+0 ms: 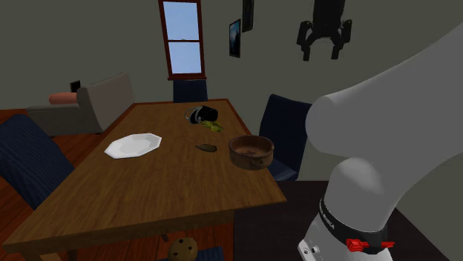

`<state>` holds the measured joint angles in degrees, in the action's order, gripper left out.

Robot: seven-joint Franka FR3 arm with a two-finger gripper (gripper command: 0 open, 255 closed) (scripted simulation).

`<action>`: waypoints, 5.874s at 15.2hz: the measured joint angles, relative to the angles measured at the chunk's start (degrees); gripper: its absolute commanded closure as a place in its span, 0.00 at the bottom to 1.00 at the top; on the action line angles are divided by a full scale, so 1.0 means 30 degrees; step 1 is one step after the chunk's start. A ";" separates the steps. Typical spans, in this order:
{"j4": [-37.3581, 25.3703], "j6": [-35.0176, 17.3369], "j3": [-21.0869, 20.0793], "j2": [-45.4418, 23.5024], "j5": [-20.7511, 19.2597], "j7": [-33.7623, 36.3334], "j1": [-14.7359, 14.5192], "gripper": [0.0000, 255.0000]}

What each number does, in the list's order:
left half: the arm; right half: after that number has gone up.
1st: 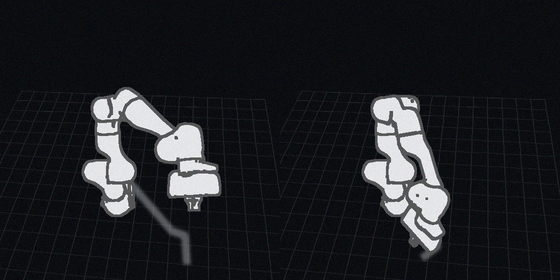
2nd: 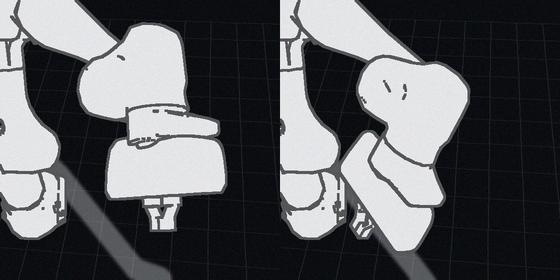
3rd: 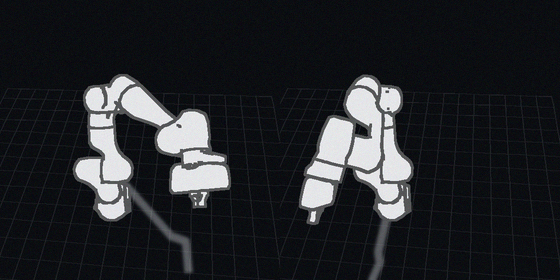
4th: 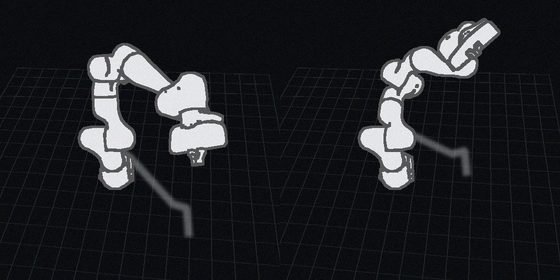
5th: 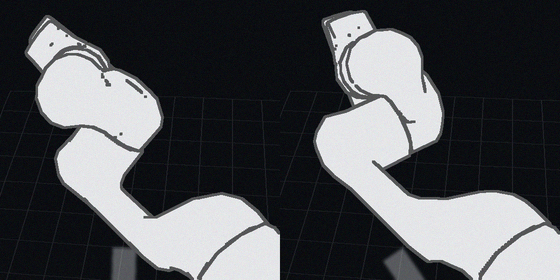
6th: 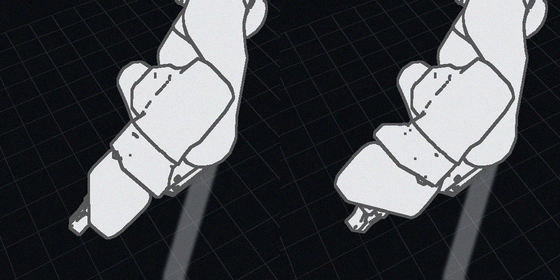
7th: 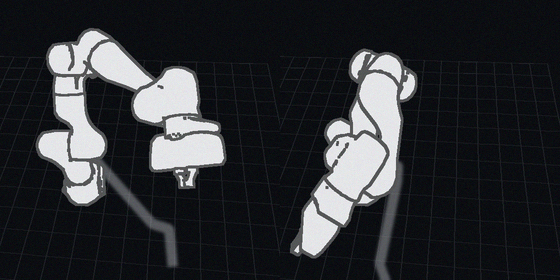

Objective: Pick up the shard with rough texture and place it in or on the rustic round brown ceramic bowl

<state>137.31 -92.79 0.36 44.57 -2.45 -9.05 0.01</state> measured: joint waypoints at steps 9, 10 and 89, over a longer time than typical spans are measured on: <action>0.1687 -0.4154 -0.0905 -0.2185 0.0962 -0.0363 -0.1368 0.00; 0.1811 -0.4841 -0.1047 -0.2708 0.1092 -0.0425 -0.1562 0.00; -0.3961 -1.8048 -0.5784 -1.9920 0.0090 -0.0879 -0.7162 1.00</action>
<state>125.43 -146.94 -16.99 -15.20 -2.18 -11.69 -21.48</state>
